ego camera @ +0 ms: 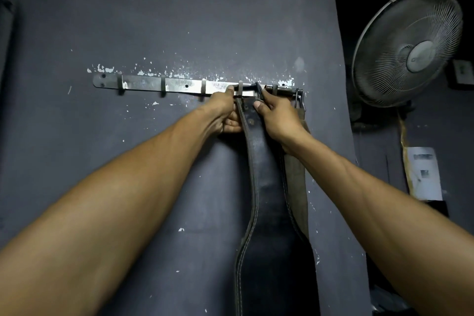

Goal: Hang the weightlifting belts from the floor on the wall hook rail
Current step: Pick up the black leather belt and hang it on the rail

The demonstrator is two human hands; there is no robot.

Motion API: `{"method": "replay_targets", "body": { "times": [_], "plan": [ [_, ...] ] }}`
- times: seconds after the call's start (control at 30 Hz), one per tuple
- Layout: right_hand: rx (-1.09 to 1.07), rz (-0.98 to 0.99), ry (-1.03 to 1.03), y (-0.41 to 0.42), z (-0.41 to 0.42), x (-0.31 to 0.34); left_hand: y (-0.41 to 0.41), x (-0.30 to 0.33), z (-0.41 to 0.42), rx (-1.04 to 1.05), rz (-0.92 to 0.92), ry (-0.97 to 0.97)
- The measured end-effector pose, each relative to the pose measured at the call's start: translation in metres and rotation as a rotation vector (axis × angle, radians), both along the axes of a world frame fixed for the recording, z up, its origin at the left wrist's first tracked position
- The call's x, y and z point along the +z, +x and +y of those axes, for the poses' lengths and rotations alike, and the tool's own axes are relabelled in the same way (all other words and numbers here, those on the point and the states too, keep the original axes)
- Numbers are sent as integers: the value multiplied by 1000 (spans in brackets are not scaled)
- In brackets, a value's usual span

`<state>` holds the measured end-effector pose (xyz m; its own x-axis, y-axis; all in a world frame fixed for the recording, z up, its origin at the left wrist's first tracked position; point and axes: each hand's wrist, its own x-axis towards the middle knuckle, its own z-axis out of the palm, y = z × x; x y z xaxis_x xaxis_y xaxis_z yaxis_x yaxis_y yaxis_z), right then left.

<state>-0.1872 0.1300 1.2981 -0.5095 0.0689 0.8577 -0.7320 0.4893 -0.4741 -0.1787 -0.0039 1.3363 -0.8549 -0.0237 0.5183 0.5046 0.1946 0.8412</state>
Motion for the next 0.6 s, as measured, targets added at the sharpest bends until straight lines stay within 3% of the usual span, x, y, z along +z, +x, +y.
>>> {"method": "replay_targets", "body": {
  "times": [0.1,0.23,0.4,0.6],
  "plan": [
    [-15,43,-12,0,-6,-29,-14,-20,-1,67,97,18],
    [145,48,-235,-5,-9,-73,-34,-66,-3,371,282,-204],
    [225,57,-322,-18,-9,-104,-30,-129,7,406,396,-150],
    [116,206,-296,-28,-17,-114,-31,-143,13,440,492,-76]
  ]
}}
